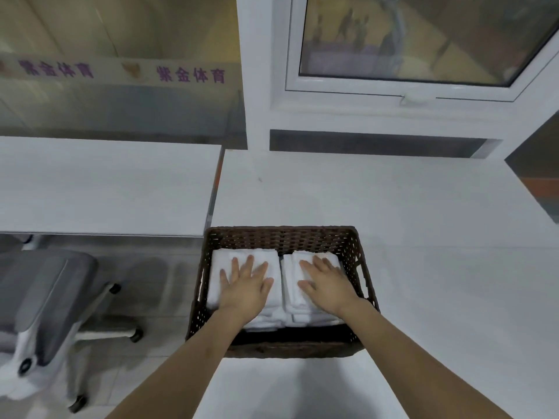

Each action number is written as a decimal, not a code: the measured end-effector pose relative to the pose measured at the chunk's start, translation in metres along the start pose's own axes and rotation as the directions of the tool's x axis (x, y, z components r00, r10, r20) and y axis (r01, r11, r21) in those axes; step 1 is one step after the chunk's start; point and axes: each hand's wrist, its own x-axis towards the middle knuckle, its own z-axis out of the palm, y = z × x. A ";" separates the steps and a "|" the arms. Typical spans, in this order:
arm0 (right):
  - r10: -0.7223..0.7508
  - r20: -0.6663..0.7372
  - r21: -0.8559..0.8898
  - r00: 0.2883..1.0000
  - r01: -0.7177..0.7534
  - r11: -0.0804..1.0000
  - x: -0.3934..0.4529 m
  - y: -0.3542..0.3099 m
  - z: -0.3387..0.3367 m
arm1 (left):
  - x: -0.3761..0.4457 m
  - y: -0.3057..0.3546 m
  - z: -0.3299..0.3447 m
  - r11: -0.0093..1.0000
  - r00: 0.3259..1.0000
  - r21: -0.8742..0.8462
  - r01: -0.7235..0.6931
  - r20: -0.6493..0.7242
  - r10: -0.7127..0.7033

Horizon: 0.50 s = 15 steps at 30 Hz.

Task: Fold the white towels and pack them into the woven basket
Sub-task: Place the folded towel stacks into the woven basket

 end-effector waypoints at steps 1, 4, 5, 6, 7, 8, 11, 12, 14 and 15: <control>-0.021 -0.113 0.065 0.993 0.029 0.997 -0.001 0.001 -0.009 | 0.001 0.004 -0.009 0.999 0.996 -0.028 -0.018 -0.083 0.016; -0.045 -0.454 0.182 0.890 0.143 0.973 -0.001 0.002 -0.044 | 0.014 0.014 -0.041 0.990 0.913 -0.086 -0.116 -0.401 0.072; -0.036 -0.524 0.195 0.851 0.161 0.967 0.002 0.003 -0.056 | 0.020 0.016 -0.051 0.986 0.873 -0.095 -0.140 -0.481 0.078; -0.019 -0.569 0.204 0.822 0.164 0.965 0.008 0.004 -0.068 | 0.029 0.016 -0.061 0.983 0.840 -0.103 -0.150 -0.538 0.072; -0.001 -0.596 0.208 0.803 0.156 0.966 0.016 0.007 -0.079 | 0.038 0.017 -0.071 0.982 0.820 -0.115 -0.149 -0.570 0.057; 0.015 -0.606 0.208 0.796 0.140 0.968 0.026 0.010 -0.088 | 0.047 0.016 -0.081 0.983 0.817 -0.130 -0.132 -0.576 0.034; 0.067 -0.511 0.198 0.857 0.042 0.979 0.059 0.025 -0.104 | 0.079 0.008 -0.101 0.990 0.878 -0.144 -0.007 -0.474 -0.062; 0.085 -0.464 0.192 0.882 0.006 0.981 0.069 0.030 -0.107 | 0.090 0.005 -0.104 0.990 0.908 -0.129 0.049 -0.407 -0.098; 0.139 -0.372 0.203 0.918 -0.065 0.977 0.092 0.040 -0.113 | 0.111 -0.003 -0.109 0.983 0.946 -0.097 0.155 -0.272 -0.177; 0.172 -0.317 0.213 0.933 -0.106 0.971 0.104 0.045 -0.114 | 0.121 -0.008 -0.110 0.974 0.955 -0.096 0.204 -0.201 -0.219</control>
